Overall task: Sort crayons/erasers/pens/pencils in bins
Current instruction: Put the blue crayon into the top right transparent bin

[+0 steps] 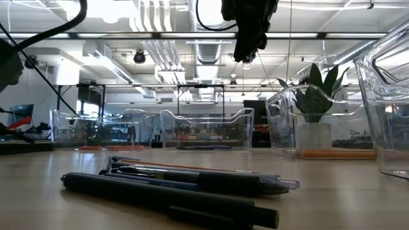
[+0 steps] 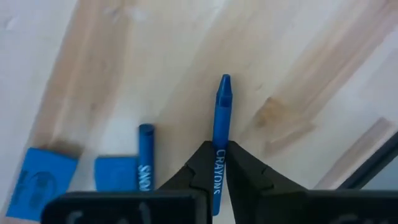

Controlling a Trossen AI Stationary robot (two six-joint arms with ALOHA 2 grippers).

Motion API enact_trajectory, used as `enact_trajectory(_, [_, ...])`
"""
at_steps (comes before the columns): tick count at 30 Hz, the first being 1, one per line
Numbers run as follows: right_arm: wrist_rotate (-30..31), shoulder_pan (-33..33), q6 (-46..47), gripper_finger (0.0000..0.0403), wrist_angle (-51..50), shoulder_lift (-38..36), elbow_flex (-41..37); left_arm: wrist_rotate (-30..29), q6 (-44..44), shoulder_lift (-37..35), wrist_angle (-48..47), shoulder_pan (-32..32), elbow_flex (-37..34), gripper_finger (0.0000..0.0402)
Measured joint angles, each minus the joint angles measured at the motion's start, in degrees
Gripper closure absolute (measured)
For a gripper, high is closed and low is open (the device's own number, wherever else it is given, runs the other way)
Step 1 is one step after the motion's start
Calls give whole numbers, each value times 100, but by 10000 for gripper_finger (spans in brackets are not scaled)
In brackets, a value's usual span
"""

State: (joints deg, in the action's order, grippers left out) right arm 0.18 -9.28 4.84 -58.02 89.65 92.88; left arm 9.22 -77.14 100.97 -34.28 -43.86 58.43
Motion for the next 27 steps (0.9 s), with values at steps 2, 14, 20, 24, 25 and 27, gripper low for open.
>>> enact_trajectory(2, [-2,0,-45,318,-4,-3,0,-179,11,-110,136,-1,53,390])
enact_trajectory(14, [-17,2,-124,321,-199,-165,536,-2147,657,-1646,107,717,101,391])
enact_trajectory(20, [-29,2,-188,321,-193,-317,848,-3403,2237,-2479,102,1775,102,391])
enact_trajectory(24, [-24,2,-152,321,-320,-447,1007,-3529,3489,-2839,132,2778,103,391])
enact_trajectory(25, [-25,2,-119,321,-336,-485,1024,-3526,3825,-2864,197,3056,103,391])
enact_trajectory(27, [-18,2,-26,321,-352,-541,1032,-3501,4564,-2849,468,3617,103,391])
